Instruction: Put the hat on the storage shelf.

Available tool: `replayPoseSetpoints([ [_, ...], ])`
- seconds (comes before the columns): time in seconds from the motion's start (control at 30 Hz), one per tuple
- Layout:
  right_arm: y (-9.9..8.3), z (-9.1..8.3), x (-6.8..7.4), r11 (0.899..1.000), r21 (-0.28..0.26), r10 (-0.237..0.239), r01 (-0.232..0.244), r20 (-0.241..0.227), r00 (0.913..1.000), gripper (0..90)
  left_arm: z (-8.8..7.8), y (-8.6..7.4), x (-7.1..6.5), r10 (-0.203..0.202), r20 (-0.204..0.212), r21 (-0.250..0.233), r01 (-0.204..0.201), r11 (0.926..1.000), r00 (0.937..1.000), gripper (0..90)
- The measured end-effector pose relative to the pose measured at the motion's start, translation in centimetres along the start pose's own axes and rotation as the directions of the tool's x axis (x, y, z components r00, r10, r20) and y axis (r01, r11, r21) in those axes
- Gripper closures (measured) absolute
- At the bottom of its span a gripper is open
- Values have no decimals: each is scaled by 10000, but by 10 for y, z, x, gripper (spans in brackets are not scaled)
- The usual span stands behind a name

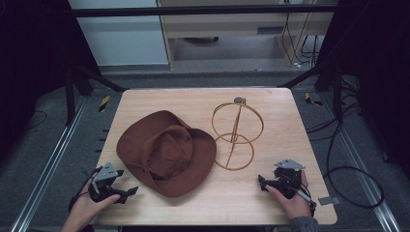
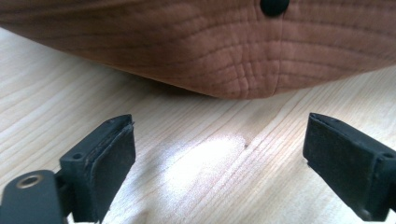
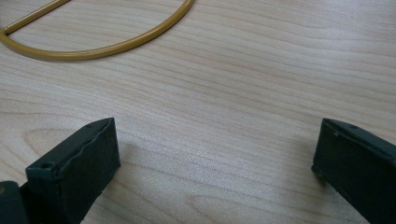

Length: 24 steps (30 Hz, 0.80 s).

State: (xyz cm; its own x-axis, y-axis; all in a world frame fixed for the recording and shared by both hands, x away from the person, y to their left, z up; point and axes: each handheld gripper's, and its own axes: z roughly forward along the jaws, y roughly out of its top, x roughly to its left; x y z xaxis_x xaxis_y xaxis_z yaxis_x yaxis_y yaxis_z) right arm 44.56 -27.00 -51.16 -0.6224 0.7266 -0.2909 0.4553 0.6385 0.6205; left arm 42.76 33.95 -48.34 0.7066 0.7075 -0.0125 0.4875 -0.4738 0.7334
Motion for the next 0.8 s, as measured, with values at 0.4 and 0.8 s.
replayPoseSetpoints([
  [0.4,0,0,0,10000,1,-2,2,3,10000,6,-16,0,0,51,399,-734,-22,9973,9992,153],
  [0.8,0,0,0,10000,12,-3,3,14,10000,5,-33,9,5,-137,298,-1548,182,9878,9995,146],
])
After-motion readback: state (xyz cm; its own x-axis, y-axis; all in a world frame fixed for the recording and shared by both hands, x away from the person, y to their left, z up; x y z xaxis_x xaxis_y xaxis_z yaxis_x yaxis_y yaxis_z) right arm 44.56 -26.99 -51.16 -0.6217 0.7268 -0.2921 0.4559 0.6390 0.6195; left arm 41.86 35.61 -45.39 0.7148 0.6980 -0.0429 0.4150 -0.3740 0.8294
